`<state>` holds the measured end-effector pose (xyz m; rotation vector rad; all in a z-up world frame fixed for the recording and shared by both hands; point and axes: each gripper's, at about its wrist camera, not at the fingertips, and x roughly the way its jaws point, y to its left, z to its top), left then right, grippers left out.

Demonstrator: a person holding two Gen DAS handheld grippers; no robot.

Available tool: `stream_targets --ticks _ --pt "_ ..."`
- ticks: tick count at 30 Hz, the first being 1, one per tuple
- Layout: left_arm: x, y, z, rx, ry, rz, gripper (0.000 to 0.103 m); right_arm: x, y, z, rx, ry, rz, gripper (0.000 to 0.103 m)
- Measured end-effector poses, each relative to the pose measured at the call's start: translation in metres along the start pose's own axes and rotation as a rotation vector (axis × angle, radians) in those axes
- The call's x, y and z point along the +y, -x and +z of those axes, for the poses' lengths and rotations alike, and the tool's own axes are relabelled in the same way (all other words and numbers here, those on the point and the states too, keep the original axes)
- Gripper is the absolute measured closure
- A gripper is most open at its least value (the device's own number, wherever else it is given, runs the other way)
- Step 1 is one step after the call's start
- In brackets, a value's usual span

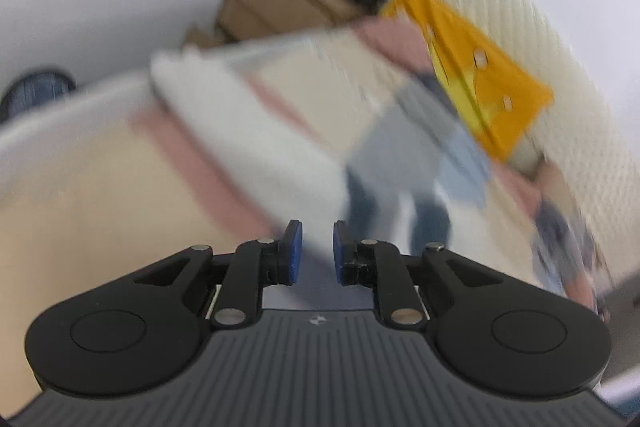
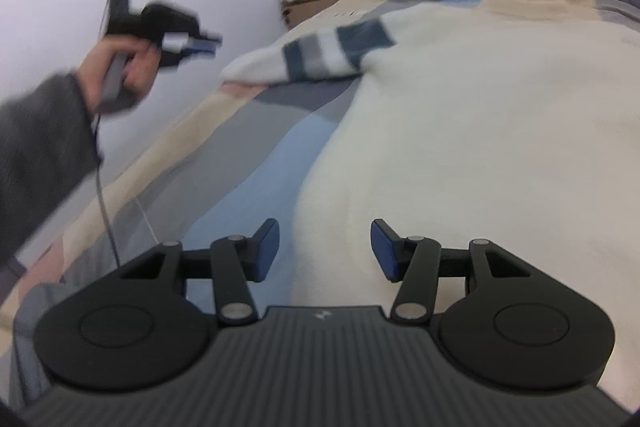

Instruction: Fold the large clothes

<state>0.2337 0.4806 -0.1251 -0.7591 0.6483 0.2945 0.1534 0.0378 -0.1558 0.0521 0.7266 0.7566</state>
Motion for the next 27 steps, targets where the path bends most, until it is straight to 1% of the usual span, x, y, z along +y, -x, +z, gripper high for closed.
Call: stream_targets --ticks 1,4,7,9,12,13,15,17,20,22,23,25,27 --pt "-0.007 0.003 -0.019 0.028 -0.007 -0.013 0.085 -0.004 0.003 -0.001 -0.006 -0.007 -0.017 0.05" --pt "-0.026 0.011 -0.069 0.104 -0.018 -0.003 0.085 -0.017 0.002 -0.005 -0.001 -0.031 -0.049 0.05" --pt "-0.038 0.018 -0.11 0.149 0.028 -0.031 0.085 -0.033 0.0 -0.009 0.022 -0.108 -0.067 0.05" --pt "-0.048 0.022 -0.135 0.182 0.046 -0.035 0.085 -0.041 0.001 -0.012 0.031 -0.154 -0.049 0.049" --pt "-0.063 0.027 -0.169 0.211 0.034 -0.038 0.085 -0.046 0.005 -0.015 0.049 -0.186 0.027 0.048" --pt "-0.066 0.028 -0.18 0.22 0.037 -0.037 0.085 -0.043 0.006 -0.017 0.059 -0.178 0.066 0.048" --pt "-0.068 0.03 -0.197 0.23 0.068 -0.032 0.085 -0.033 0.008 -0.02 0.075 -0.132 0.109 0.048" --pt "-0.066 0.034 -0.211 0.234 0.106 -0.056 0.085 -0.02 0.003 -0.023 0.095 -0.074 0.111 0.048" --pt "-0.061 0.037 -0.23 0.228 0.13 -0.056 0.085 -0.013 -0.01 -0.03 0.14 -0.036 0.105 0.049" --pt "-0.053 0.036 -0.243 0.217 0.169 -0.076 0.085 -0.015 -0.018 -0.034 0.167 -0.037 0.088 0.072" --pt "-0.047 0.033 -0.249 0.229 0.201 -0.074 0.085 -0.016 -0.019 -0.036 0.171 -0.034 0.073 0.085" --pt "-0.041 0.029 -0.257 0.246 0.23 -0.074 0.085 -0.02 -0.015 -0.035 0.143 -0.051 0.084 0.088" --pt "-0.04 0.031 -0.256 0.239 0.24 -0.109 0.085 -0.026 -0.005 -0.03 0.084 -0.089 0.068 0.09"
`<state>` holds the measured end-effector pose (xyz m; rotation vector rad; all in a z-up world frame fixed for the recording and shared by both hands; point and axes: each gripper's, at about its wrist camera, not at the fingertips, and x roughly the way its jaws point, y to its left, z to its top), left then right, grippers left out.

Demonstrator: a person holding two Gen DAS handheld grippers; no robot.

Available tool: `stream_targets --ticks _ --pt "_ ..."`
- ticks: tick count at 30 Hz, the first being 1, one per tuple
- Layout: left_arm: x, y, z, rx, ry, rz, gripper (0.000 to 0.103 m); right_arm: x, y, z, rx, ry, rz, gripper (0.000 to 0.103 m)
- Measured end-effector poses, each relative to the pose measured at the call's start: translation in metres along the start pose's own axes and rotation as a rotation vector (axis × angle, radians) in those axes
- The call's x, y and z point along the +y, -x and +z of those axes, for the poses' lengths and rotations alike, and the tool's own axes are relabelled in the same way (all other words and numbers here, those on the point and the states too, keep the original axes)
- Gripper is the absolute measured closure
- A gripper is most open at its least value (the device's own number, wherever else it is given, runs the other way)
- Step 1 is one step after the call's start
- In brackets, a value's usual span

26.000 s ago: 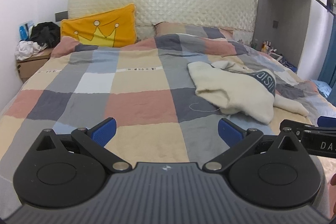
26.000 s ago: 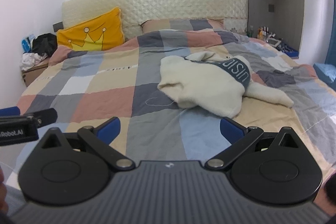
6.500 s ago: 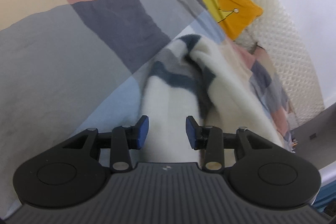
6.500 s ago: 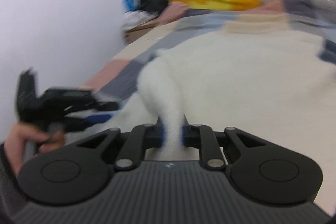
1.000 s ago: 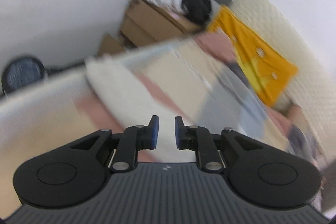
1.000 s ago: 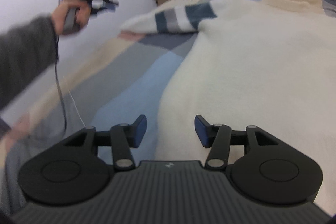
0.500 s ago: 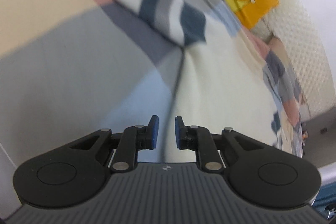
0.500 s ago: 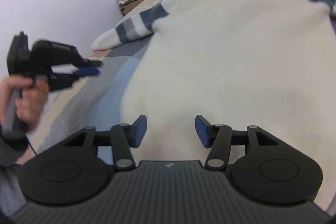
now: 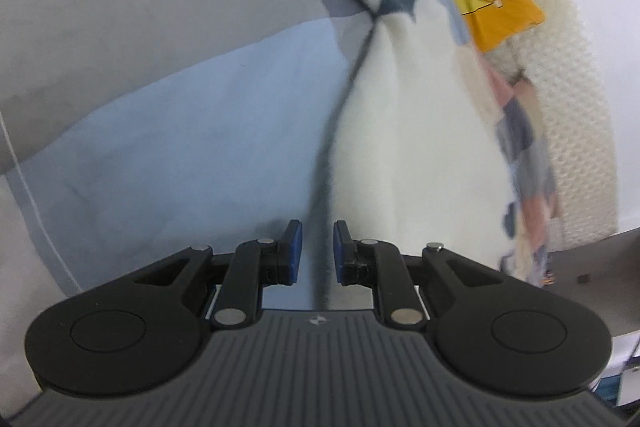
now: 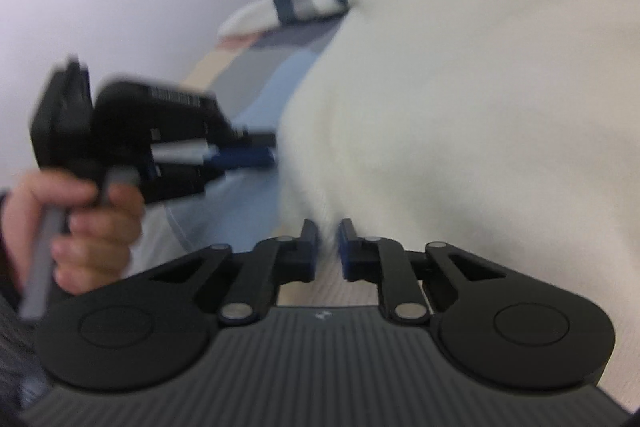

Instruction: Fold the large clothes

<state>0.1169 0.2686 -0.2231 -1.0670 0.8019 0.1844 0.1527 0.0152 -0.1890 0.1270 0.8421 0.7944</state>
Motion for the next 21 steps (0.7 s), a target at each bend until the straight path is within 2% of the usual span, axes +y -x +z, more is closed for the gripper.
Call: stream_targets --ticks 4,8,11,13,14,15,17,19,21 --pt "-0.01 -0.003 -0.002 -0.006 -0.051 -0.05 0.085 -0.033 0.018 0.012 -0.095 -0.231 0.017 0.09" --pt "-0.015 -0.023 -0.008 0.064 -0.063 -0.115 0.085 -0.068 0.017 0.012 -0.116 -0.42 -0.015 0.091" --pt "-0.025 -0.035 -0.015 0.098 -0.112 -0.157 0.085 -0.077 0.007 0.012 -0.094 -0.464 -0.033 0.091" --pt "-0.03 -0.04 -0.02 0.111 -0.137 -0.186 0.074 -0.076 0.002 0.012 -0.086 -0.464 -0.055 0.091" --pt "-0.031 -0.04 -0.021 0.116 -0.142 -0.204 0.061 -0.077 0.001 0.012 -0.085 -0.47 -0.056 0.091" --pt "-0.031 -0.041 -0.024 0.121 -0.145 -0.219 0.058 -0.078 0.0 0.011 -0.085 -0.478 -0.055 0.091" --pt "-0.033 -0.043 -0.03 0.139 -0.154 -0.25 0.058 -0.079 -0.001 0.011 -0.089 -0.495 -0.053 0.091" --pt "-0.034 -0.039 -0.033 0.123 -0.162 -0.264 0.058 -0.081 0.0 0.008 -0.093 -0.51 -0.05 0.091" --pt "-0.032 -0.03 -0.035 0.115 -0.141 -0.333 0.058 -0.082 -0.002 0.007 -0.093 -0.522 -0.042 0.091"
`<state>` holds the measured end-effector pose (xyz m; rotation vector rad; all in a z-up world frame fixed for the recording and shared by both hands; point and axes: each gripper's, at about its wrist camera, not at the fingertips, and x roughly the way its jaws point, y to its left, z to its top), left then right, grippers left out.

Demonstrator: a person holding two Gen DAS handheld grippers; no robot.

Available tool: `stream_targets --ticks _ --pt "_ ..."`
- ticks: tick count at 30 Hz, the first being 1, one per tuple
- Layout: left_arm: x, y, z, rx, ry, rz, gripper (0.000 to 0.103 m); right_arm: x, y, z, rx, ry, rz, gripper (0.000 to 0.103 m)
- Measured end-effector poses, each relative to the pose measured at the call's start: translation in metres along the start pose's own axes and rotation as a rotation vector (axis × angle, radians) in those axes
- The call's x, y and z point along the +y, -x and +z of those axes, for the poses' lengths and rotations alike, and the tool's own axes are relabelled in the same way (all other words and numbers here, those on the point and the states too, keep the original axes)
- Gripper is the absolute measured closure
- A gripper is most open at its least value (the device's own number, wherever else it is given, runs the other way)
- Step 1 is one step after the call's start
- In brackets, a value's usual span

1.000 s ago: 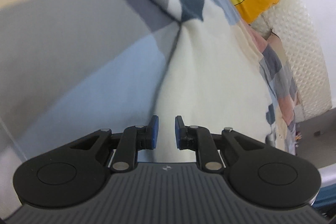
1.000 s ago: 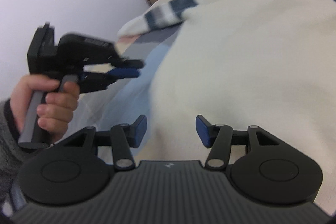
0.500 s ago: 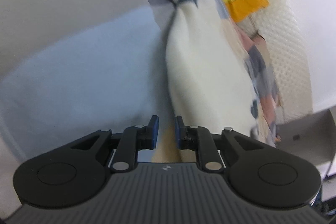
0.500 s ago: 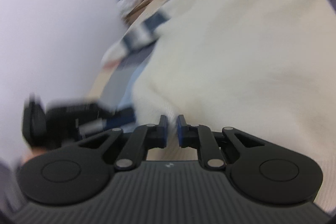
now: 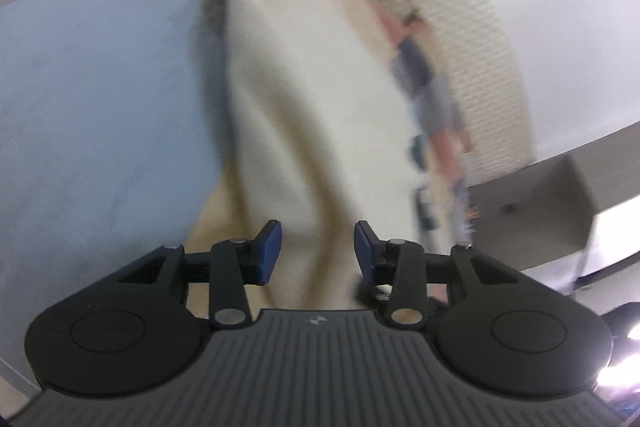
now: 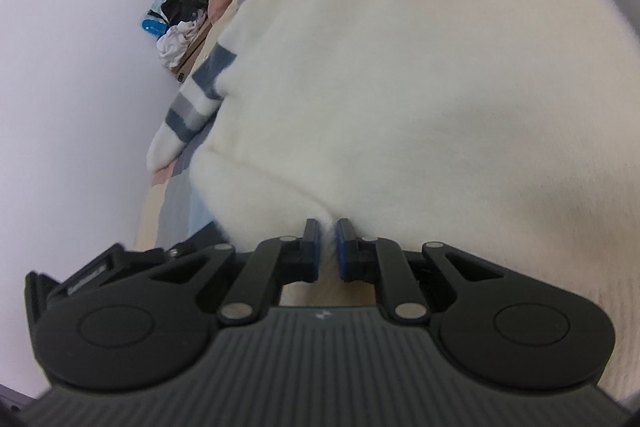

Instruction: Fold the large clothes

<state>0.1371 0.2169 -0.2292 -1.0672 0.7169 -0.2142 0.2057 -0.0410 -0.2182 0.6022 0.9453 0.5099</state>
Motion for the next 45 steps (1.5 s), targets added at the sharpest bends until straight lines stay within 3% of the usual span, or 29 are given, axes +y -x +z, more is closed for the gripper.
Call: stream_targets --ticks 6,10,16,24,29,31,33,36,41,45 --pt "-0.004 0.008 -0.006 0.021 0.011 -0.083 0.059 -0.001 0.002 -0.002 0.001 -0.006 0.006 0.091" --pt "-0.006 -0.004 -0.007 0.041 0.003 -0.037 0.059 -0.004 0.004 -0.001 0.005 -0.021 0.016 0.091" --pt "-0.002 -0.026 -0.013 0.095 0.005 -0.053 0.06 -0.005 0.005 -0.002 0.001 -0.024 0.015 0.091" --pt "0.003 -0.036 -0.018 0.099 -0.002 -0.003 0.093 -0.001 0.017 -0.005 -0.021 -0.005 0.015 0.089" --pt "-0.007 -0.019 -0.013 0.074 -0.023 0.008 0.096 0.007 0.022 -0.004 -0.013 0.041 0.059 0.088" --pt "-0.013 -0.004 -0.007 0.074 -0.034 0.015 0.096 0.013 0.025 -0.004 -0.006 0.065 0.094 0.082" --pt "-0.017 0.016 -0.001 0.072 -0.031 0.025 0.097 0.018 0.029 -0.005 -0.01 0.085 0.13 0.066" --pt "-0.022 0.046 0.014 0.091 -0.038 0.078 0.097 0.028 0.035 -0.007 -0.014 0.13 0.188 0.06" --pt "-0.017 0.076 0.037 0.18 -0.041 0.251 0.097 0.044 0.036 -0.012 -0.001 0.212 0.226 0.06" --pt "-0.007 0.073 0.045 0.263 -0.091 0.415 0.097 0.055 0.024 -0.021 0.048 0.293 0.185 0.06"
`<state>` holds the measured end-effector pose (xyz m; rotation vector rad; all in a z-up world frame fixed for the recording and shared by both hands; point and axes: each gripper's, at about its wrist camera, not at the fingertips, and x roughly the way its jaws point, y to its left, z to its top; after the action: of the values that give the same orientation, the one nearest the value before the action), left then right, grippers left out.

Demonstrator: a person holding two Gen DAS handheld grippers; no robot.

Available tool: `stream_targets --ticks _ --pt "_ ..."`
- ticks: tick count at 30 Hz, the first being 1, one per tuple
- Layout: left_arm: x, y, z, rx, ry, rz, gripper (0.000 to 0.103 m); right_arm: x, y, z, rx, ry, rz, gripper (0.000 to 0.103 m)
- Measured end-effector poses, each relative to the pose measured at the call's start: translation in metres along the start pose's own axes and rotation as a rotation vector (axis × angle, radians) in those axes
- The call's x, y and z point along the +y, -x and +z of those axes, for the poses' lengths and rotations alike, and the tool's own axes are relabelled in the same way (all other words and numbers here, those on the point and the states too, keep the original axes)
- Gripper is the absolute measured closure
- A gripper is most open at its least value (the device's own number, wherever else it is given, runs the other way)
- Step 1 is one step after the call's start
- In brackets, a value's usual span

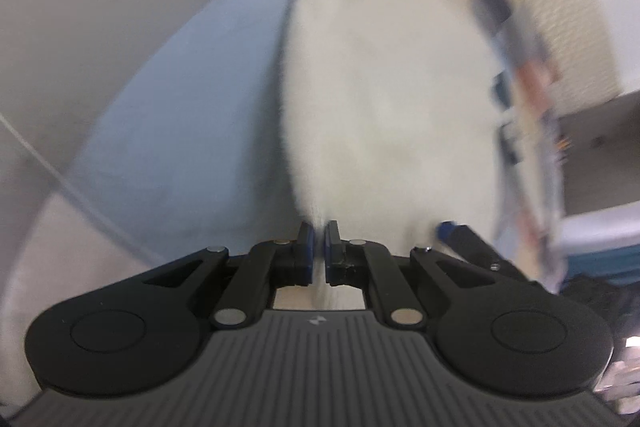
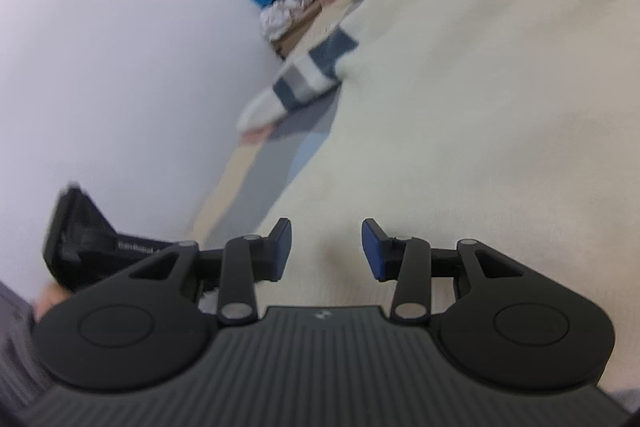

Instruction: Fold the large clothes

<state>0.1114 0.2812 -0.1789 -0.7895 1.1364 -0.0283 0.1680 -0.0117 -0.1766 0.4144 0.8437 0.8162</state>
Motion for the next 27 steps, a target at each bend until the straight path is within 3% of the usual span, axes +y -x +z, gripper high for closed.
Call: stream_targets --ticks 4,7,11,17,22,27 --pt "0.014 -0.016 0.007 0.048 0.015 0.19 0.097 0.007 -0.024 -0.011 0.094 0.072 -0.041 0.06" --pt "0.032 -0.024 0.012 0.063 0.031 0.275 0.097 0.014 -0.041 -0.021 0.153 0.134 -0.087 0.061" --pt "0.04 -0.02 0.015 0.051 0.035 0.269 0.097 0.018 -0.052 -0.031 0.195 0.204 -0.149 0.061" --pt "0.032 -0.006 0.014 -0.013 -0.025 0.259 0.096 0.016 -0.049 -0.033 0.188 0.209 -0.155 0.061" --pt "0.013 0.017 0.01 -0.118 -0.099 0.221 0.096 0.02 -0.028 -0.027 0.106 0.192 -0.151 0.061" --pt "-0.032 0.034 0.005 -0.237 -0.189 0.173 0.096 0.025 -0.002 -0.011 0.003 0.233 -0.209 0.061"
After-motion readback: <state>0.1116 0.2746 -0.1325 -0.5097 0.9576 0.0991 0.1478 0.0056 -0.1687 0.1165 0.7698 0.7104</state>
